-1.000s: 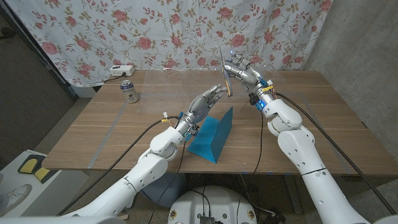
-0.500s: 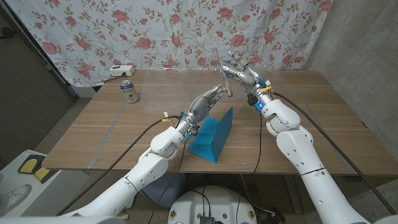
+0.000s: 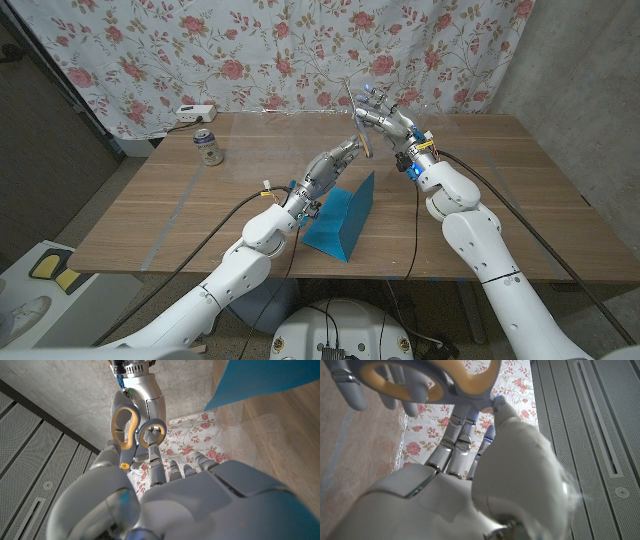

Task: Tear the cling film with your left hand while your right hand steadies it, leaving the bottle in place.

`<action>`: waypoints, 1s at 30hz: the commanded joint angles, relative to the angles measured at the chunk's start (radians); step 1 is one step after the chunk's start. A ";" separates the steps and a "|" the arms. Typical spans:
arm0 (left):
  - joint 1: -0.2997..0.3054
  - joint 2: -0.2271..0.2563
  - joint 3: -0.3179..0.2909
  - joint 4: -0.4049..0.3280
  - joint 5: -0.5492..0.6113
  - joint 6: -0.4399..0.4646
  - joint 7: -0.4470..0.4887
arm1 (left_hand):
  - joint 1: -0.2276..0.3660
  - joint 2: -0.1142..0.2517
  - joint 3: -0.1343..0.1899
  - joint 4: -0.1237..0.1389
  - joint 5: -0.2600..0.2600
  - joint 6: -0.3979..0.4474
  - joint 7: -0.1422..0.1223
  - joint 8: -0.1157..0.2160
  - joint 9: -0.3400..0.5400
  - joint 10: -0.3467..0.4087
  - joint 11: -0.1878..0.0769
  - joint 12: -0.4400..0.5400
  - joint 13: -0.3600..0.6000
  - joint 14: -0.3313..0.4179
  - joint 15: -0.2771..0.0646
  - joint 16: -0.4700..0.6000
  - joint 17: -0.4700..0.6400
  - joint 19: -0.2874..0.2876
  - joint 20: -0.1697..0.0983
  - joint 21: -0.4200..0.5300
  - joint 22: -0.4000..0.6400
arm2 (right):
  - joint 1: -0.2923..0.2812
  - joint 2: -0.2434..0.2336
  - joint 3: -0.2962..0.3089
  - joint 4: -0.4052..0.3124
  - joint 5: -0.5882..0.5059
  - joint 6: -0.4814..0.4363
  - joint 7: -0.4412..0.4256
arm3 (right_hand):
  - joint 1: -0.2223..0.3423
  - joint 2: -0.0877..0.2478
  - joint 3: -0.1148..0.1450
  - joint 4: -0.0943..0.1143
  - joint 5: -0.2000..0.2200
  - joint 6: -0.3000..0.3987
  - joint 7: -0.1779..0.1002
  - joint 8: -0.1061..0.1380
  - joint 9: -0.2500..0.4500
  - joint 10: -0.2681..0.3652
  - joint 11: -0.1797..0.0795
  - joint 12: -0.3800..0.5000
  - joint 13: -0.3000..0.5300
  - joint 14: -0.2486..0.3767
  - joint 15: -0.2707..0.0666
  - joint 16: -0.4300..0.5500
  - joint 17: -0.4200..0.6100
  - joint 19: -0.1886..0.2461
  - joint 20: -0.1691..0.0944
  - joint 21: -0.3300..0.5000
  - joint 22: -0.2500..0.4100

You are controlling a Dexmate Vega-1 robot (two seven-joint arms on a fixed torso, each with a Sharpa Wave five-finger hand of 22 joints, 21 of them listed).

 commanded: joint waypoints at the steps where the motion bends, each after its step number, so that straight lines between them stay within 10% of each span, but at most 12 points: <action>1: 0.004 -0.001 0.004 -0.006 0.005 0.001 0.005 | 0.013 0.000 0.010 -0.002 0.006 0.003 0.003 -0.002 0.002 0.000 0.004 0.003 0.004 -0.006 -0.003 0.006 0.002 0.008 0.000 0.006 0.003 | -0.011 0.004 -0.006 -0.006 0.003 0.010 -0.008 | 0.004 0.002 0.011 0.002 0.004 0.002 -0.006 0.003 0.002 0.002 -0.003 -0.008 0.002 0.136 -0.235 0.002 0.005 -0.006 -0.121 0.008 0.001; 30: 0.005 -0.013 0.011 0.000 0.016 -0.002 0.019 | 0.032 -0.010 0.013 -0.002 0.006 0.015 0.009 -0.001 0.002 0.017 0.002 0.008 0.004 0.012 -0.001 0.009 0.001 0.022 0.005 0.008 0.003 | -0.036 0.002 -0.013 -0.009 -0.023 0.064 -0.068 | 0.002 0.000 0.014 0.001 0.009 0.009 -0.010 0.005 0.002 0.003 -0.007 -0.012 0.000 0.141 -0.235 -0.004 0.009 -0.016 -0.120 0.025 -0.009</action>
